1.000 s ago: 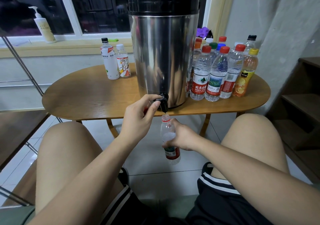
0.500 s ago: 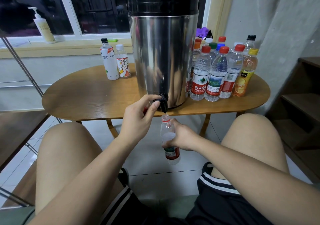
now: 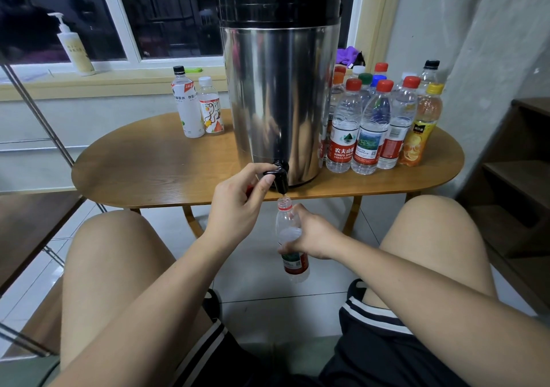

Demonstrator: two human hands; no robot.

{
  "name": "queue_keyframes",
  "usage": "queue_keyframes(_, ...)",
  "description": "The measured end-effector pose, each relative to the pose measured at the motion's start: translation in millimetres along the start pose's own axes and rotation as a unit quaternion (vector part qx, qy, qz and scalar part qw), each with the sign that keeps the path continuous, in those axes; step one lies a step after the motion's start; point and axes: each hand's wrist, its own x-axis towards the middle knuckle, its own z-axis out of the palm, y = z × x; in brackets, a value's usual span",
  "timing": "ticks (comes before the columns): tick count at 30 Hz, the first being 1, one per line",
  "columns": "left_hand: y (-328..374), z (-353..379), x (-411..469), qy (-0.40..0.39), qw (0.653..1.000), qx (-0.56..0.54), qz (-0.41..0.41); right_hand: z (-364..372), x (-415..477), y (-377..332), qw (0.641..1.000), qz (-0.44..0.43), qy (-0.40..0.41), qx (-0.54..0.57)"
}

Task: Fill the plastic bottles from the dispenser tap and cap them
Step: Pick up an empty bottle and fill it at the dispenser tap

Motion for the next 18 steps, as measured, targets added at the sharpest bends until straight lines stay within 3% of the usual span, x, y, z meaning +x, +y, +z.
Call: queue_keyframes(18, -0.1, 0.2, 0.1, -0.002, 1.000, 0.001, 0.001, 0.3, 0.8, 2.0, 1.000, 0.007, 0.000, 0.001)
